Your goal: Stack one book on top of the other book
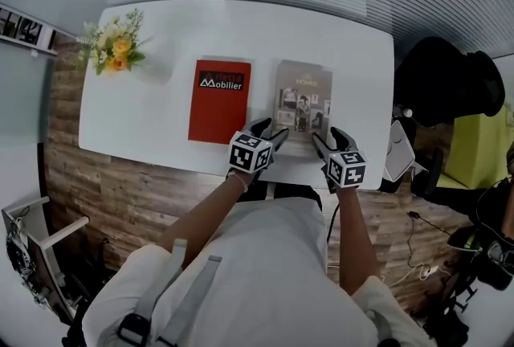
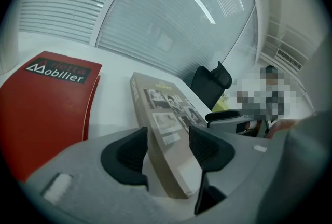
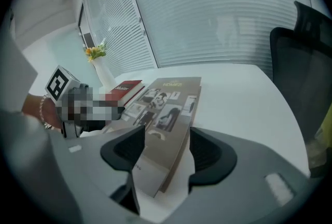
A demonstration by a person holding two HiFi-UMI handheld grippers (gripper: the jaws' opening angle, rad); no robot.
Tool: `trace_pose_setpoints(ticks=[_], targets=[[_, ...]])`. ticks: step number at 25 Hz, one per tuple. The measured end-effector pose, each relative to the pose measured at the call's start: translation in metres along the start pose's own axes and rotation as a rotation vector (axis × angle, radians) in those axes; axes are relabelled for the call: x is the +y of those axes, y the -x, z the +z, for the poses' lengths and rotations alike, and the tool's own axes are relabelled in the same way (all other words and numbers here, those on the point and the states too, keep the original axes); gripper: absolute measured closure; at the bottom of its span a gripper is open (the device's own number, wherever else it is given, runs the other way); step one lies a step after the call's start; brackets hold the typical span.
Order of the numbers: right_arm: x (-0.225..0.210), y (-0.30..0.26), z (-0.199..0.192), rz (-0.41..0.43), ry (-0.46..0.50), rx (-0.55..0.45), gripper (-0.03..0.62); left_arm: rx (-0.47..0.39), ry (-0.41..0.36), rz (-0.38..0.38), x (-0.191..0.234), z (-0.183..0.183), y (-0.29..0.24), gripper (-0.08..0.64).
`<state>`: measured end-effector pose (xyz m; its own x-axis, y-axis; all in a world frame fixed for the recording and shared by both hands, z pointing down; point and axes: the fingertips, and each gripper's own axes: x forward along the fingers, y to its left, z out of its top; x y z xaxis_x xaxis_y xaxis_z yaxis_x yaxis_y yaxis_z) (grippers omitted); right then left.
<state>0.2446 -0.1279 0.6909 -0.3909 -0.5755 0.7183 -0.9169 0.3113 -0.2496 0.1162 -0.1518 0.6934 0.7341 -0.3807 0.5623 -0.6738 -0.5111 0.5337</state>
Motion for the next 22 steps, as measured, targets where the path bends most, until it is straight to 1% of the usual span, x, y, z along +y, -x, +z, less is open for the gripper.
trace_pose_setpoints(ticks=[6, 12, 13, 15, 22], targets=[[-0.002, -0.011, -0.008, 0.032, -0.056, 0.008, 0.304, 0.026, 0.038, 0.019, 0.006, -0.010, -0.010, 0.296], [0.000, -0.014, -0.012, 0.074, -0.092, 0.009, 0.307, 0.038, 0.066, 0.015, 0.006, -0.016, -0.014, 0.295], [0.001, -0.014, -0.013, 0.087, -0.100, 0.008, 0.310, 0.038, 0.067, 0.013, 0.006, -0.016, -0.014, 0.296], [0.004, -0.015, -0.013, 0.111, -0.111, 0.005, 0.351, 0.038, 0.066, 0.011, 0.006, -0.016, -0.014, 0.296], [0.008, -0.013, -0.010, 0.114, -0.107, 0.003, 0.357, 0.042, 0.069, 0.017, 0.006, -0.014, -0.010, 0.304]])
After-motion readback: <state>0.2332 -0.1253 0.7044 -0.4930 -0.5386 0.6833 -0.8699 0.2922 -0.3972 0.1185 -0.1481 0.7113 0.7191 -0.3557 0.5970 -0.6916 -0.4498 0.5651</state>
